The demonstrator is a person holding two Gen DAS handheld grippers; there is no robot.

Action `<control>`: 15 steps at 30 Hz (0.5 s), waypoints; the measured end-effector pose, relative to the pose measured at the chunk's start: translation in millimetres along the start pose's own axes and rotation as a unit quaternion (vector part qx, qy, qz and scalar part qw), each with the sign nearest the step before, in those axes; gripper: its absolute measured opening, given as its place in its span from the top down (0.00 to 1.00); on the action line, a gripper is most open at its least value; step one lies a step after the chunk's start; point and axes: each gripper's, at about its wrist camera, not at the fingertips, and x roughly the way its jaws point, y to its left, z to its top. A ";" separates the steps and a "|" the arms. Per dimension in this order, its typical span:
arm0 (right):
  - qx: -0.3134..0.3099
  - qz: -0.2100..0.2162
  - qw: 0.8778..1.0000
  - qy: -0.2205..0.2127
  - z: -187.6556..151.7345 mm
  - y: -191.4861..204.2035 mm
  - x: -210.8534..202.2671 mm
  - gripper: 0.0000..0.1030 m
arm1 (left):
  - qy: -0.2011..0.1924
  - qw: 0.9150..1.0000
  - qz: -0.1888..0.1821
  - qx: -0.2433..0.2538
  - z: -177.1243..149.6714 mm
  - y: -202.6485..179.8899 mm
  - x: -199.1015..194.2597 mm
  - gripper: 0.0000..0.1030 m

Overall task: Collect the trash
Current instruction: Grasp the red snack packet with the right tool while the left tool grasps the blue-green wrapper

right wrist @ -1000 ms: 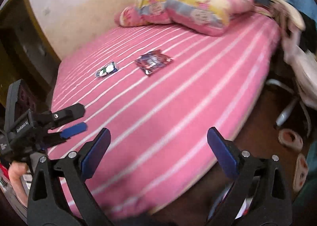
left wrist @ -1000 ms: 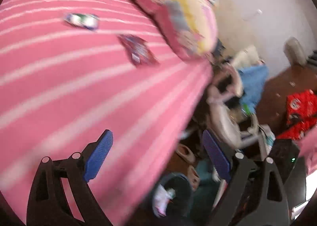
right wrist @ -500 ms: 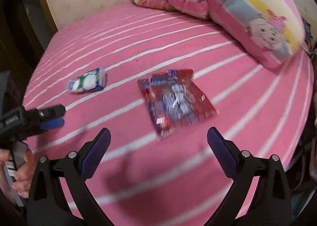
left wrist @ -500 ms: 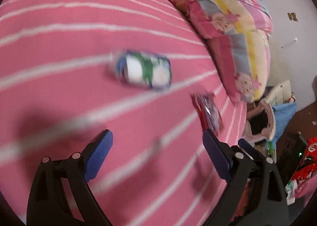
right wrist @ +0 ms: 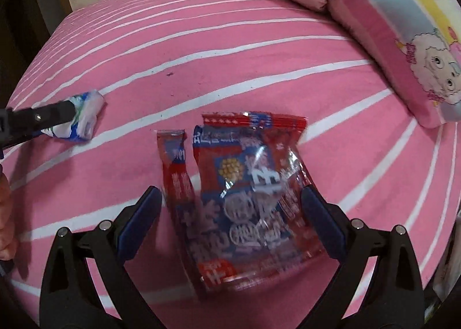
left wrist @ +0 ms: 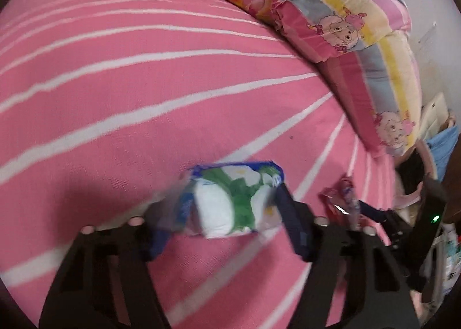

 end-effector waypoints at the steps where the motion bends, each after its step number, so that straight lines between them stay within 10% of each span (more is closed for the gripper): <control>1: 0.007 0.003 1.000 -0.003 1.5 -1.5 2.2 0.07 | -0.006 1.000 0.006 0.005 0.8 0.3 1.4 0.51; 8: 0.018 0.020 0.999 -0.022 1.4 6.6 -8.2 0.74 | -0.025 0.999 0.014 0.014 -3.2 -3.1 -5.2 0.78; 15: 0.056 0.066 0.996 -0.023 -10.8 6.7 -39.8 0.92 | -0.022 0.999 -0.024 0.024 -23.3 -29.0 -31.9 0.84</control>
